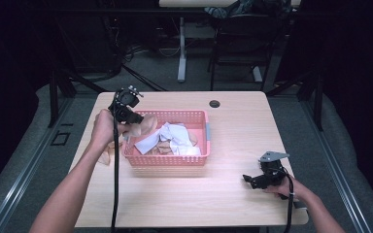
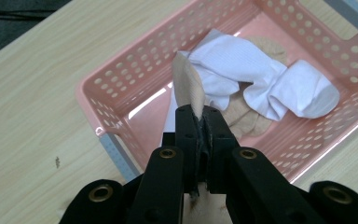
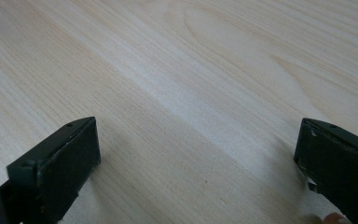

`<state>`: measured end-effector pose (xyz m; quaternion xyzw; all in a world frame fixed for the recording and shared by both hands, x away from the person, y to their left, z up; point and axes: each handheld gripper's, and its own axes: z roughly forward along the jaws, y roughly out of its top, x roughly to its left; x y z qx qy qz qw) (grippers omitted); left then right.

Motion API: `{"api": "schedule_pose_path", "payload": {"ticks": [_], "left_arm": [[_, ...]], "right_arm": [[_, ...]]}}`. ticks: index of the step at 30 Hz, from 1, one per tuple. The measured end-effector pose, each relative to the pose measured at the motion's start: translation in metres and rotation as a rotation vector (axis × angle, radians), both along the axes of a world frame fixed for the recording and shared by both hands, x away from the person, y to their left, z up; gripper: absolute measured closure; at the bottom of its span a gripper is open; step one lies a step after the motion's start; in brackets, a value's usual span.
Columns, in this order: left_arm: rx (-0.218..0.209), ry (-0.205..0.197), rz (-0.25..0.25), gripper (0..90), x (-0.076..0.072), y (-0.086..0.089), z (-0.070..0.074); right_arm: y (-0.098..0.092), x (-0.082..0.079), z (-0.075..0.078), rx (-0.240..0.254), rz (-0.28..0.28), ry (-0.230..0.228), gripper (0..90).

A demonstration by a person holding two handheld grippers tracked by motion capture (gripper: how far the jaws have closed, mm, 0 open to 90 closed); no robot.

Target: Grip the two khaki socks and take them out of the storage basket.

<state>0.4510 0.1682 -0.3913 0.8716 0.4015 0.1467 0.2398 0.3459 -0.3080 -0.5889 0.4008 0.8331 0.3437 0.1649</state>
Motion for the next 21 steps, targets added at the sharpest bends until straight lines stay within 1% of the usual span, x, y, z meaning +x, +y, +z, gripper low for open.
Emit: {"api": "schedule_pose_path", "payload": {"ticks": [6, 12, 13, 14, 18, 21], "left_arm": [[-0.022, -0.021, 0.014, 86.3, -0.003, 0.01, 0.012], [-0.03, -0.037, 0.037, 86.3, -0.005, 0.023, 0.021], [-0.039, -0.045, 0.043, 86.3, -0.006, 0.025, 0.023], [-0.041, -0.043, 0.048, 86.3, -0.006, 0.028, 0.024], [-0.047, -0.06, 0.069, 86.3, -0.009, 0.04, 0.029], [-0.051, -0.063, 0.092, 86.3, -0.01, 0.053, 0.031]], "right_arm": [[0.0, 0.0, 0.0, 0.0, -0.001, -0.001, 0.0], [0.0, 0.0, 0.0, 0.0, 0.0, 0.0, 0.0], [0.0, 0.0, 0.0, 0.0, 0.0, 0.0, 0.0], [0.0, 0.0, 0.0, 0.004, 0.001, 0.001, 0.0], [0.0, 0.0, 0.0, 0.003, 0.0, 0.002, 0.0], [0.0, 0.0, 0.0, 0.0, -0.001, 0.0, 0.0]]}}
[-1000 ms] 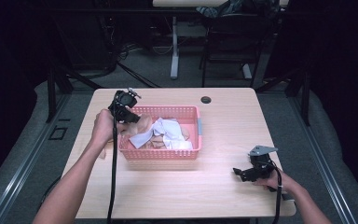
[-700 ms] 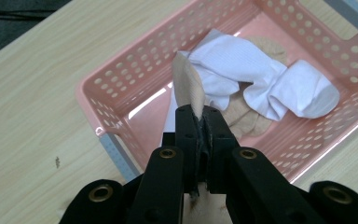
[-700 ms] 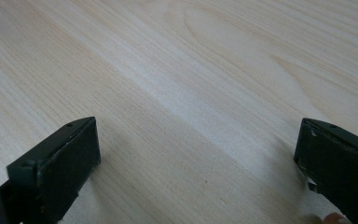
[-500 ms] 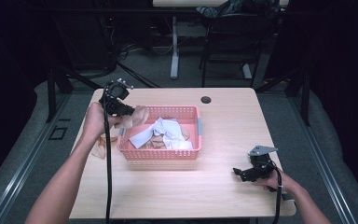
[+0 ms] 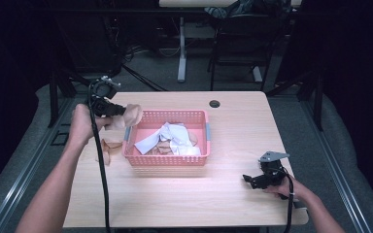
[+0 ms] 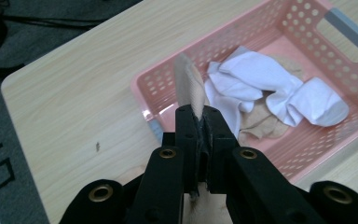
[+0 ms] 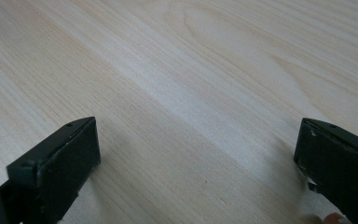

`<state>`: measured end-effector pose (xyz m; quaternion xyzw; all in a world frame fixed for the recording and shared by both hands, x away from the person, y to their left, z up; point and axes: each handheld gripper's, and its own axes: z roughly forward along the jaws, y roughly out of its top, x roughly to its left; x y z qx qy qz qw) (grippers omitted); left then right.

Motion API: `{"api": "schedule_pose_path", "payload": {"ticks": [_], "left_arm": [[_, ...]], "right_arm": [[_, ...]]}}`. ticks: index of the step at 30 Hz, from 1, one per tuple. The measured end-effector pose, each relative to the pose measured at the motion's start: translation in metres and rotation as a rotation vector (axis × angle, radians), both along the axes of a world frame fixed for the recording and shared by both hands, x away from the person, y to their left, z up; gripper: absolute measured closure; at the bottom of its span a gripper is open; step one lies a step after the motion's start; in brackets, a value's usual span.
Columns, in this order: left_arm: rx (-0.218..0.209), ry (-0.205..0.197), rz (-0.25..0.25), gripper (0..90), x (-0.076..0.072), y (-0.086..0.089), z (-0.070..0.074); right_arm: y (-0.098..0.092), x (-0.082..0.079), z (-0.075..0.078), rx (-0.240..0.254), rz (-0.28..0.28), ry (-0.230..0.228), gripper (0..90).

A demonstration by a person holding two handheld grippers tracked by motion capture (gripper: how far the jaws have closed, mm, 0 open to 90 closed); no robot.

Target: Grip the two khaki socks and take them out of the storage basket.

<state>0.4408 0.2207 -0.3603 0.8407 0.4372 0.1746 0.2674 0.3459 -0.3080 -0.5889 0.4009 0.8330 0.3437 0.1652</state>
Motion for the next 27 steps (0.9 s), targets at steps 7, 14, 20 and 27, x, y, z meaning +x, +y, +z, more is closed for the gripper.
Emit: {"api": "schedule_pose_path", "payload": {"ticks": [7, 14, 20, 27], "left_arm": [[-0.021, -0.013, 0.072, 86.3, -0.004, 0.032, 0.003], [-0.044, 0.003, 0.157, 86.3, -0.004, 0.062, -0.005], [-0.069, 0.038, 0.218, 86.3, -0.005, 0.085, -0.023], [-0.057, 0.087, 0.274, 86.2, -0.001, 0.099, -0.054]], "right_arm": [[0.0, 0.0, 0.0, 0.006, -0.003, -0.001, 0.0], [0.0, 0.0, 0.0, -0.004, 0.0, 0.001, 0.0], [0.0, 0.0, 0.0, -0.003, 0.0, 0.001, 0.0], [0.0, 0.0, 0.0, -0.003, 0.001, 0.001, 0.0]]}}
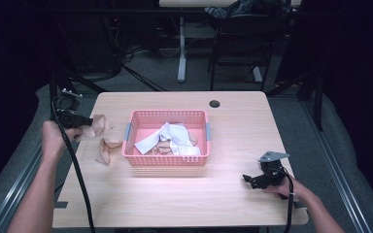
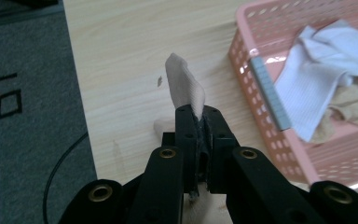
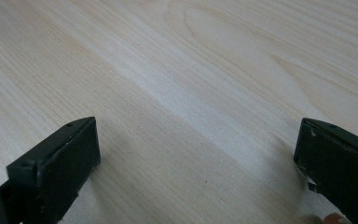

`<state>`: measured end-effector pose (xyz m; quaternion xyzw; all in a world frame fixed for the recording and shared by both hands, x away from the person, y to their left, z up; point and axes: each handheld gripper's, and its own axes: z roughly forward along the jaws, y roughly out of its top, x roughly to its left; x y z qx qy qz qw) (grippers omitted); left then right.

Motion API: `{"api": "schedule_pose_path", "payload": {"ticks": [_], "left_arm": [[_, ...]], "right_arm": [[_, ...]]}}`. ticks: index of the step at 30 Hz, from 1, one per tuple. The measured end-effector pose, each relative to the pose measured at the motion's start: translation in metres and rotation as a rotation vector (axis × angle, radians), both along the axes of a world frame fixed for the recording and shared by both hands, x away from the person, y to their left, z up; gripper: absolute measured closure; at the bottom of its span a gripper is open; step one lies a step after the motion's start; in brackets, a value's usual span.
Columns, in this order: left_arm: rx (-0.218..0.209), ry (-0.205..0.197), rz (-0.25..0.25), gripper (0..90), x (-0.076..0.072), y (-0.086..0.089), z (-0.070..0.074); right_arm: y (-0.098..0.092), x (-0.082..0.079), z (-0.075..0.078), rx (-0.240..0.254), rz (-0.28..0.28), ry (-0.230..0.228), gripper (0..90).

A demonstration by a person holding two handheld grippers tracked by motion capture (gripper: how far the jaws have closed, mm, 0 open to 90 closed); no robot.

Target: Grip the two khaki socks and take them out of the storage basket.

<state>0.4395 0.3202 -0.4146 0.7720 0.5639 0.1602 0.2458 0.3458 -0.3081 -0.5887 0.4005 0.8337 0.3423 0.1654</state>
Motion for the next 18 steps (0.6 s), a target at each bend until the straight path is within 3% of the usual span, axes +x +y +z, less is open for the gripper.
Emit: {"api": "schedule_pose_path", "payload": {"ticks": [6, 13, 18], "left_arm": [[0.042, 0.056, 0.039, 86.0, 0.007, 0.005, -0.032], [0.04, 0.123, 0.068, 85.5, 0.014, 0.007, -0.071], [0.051, 0.156, 0.067, 83.6, 0.02, 0.003, -0.087]], "right_arm": [[0.0, 0.0, 0.0, -0.001, 0.0, 0.0, 0.0], [0.0, 0.0, 0.0, 0.0, 0.0, 0.0, 0.0], [0.0, 0.0, 0.0, 0.0, 0.0, 0.0, 0.0]]}}
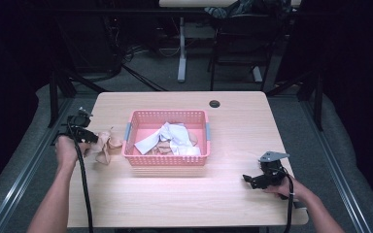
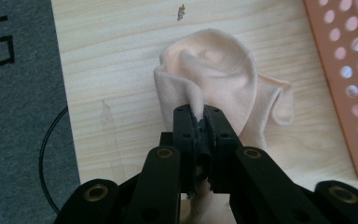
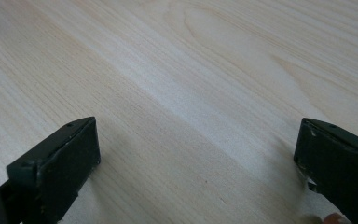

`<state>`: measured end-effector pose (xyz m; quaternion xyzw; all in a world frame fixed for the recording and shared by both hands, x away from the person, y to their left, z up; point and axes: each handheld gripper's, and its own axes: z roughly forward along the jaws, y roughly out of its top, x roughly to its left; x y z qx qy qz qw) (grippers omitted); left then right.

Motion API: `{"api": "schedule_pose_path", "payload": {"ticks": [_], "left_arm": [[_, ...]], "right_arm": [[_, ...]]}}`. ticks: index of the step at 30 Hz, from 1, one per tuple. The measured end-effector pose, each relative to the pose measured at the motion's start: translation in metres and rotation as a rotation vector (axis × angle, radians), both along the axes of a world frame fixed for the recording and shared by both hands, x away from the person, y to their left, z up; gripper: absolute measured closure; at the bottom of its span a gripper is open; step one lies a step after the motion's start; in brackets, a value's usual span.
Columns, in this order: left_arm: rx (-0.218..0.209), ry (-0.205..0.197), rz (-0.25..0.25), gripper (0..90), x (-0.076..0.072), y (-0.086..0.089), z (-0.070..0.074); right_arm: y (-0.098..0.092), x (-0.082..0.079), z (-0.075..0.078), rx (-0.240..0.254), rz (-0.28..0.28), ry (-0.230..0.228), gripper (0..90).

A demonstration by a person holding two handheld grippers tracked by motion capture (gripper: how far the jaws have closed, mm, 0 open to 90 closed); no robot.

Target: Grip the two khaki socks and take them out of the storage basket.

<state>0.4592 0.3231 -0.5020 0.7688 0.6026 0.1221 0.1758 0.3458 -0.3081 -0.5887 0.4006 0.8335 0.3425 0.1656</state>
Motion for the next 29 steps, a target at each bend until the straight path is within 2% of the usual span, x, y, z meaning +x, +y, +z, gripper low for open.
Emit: {"api": "schedule_pose_path", "payload": {"ticks": [4, 5, 7, 9, 13, 20, 24, 29], "left_arm": [[0.005, 0.001, 0.001, 73.5, 0.0, -0.001, -0.002], [0.011, -0.01, 0.002, 67.9, 0.0, -0.001, -0.001], [0.023, -0.024, 0.018, 50.2, -0.004, -0.001, 0.003], [0.013, -0.044, 0.026, 36.6, -0.009, 0.001, 0.008], [0.013, -0.078, 0.015, 20.3, -0.024, 0.001, 0.02], [0.007, -0.133, -0.025, 12.0, -0.06, -0.002, 0.03], [-0.005, -0.142, -0.026, 5.1, -0.079, -0.001, 0.025], [-0.026, -0.145, -0.009, 1.2, -0.094, 0.005, 0.014]], "right_arm": [[0.0, 0.0, 0.0, 0.0, 0.0, 0.0, 0.0], [0.0, 0.0, 0.0, -0.001, 0.0, 0.0, 0.0], [0.0, 0.0, 0.0, -0.001, 0.0, 0.0, 0.0], [0.0, 0.0, 0.0, -0.001, 0.0, 0.0, 0.0], [0.0, 0.0, 0.0, 0.0, 0.0, 0.0, 0.0], [0.0, 0.0, 0.0, 0.0, 0.0, 0.0, 0.0], [0.0, 0.0, 0.0, -0.001, 0.0, 0.0, 0.0], [0.0, 0.0, 0.0, 0.001, -0.001, 0.0, 0.0]]}}
